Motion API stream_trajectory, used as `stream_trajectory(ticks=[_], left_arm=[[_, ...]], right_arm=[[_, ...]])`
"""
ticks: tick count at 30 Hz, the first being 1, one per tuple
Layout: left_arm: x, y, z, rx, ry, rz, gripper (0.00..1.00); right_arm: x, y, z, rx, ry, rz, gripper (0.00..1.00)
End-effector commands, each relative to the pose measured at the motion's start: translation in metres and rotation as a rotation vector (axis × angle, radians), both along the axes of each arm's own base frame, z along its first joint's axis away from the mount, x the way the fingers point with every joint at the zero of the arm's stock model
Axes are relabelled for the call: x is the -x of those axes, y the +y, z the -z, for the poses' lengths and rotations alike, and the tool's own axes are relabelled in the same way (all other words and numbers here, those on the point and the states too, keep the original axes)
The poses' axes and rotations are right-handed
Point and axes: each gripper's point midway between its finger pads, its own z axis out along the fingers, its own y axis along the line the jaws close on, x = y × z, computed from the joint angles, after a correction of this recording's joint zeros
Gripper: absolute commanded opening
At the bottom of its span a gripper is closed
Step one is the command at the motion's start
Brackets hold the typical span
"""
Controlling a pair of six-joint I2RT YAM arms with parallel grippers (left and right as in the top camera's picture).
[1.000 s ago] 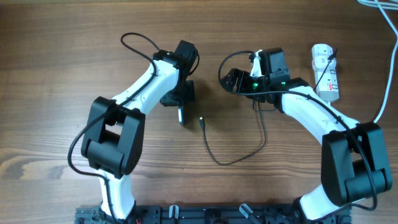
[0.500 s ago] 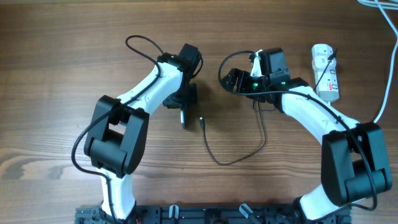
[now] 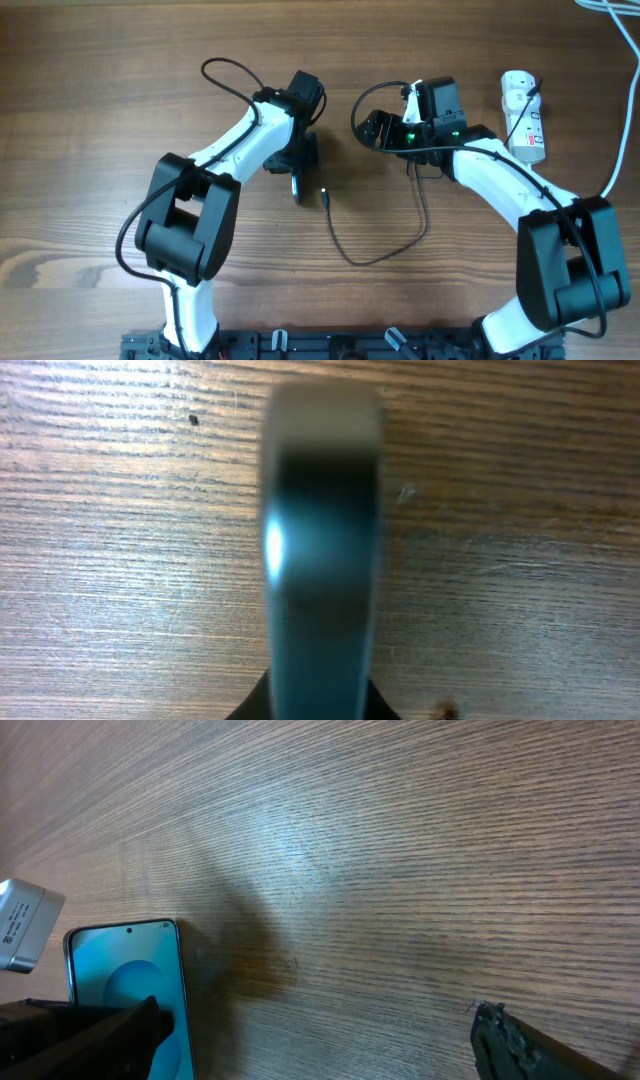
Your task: Plug charger to phone and switch on socket
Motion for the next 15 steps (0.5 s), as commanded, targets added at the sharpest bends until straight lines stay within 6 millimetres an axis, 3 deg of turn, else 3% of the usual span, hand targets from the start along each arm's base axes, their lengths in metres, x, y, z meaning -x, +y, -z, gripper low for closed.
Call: stream_trajectory(ticks=[1,8,12,14,15], left_arm=[[0.005,0.004,0.010,-0.025,0.014,-0.006,0.07],[0.002,-0.001,0.007,0.007,0.004,-0.008,0.04],[-0.005,-0.018,-0.023,0.200,-0.016,-0.023,0.04],[-0.015,-0.013,-0.053,0.297,-0.064,-0.057,0.04],[-0.022,-0.007,-0.070,0.348,-0.093,-0.081,0.04]], right_arm=[[0.000,-0.002,0.005,0.023,-0.004,-0.006,1.00],[-0.001,-0.002,0.005,0.016,0.003,0.007,1.00],[0.000,0.007,-0.001,-0.052,0.021,0.014,1.00],[0.010,0.027,-0.011,-0.145,0.016,-0.104,0.70],[0.016,0.029,-0.009,-0.149,0.042,-0.109,0.67]])
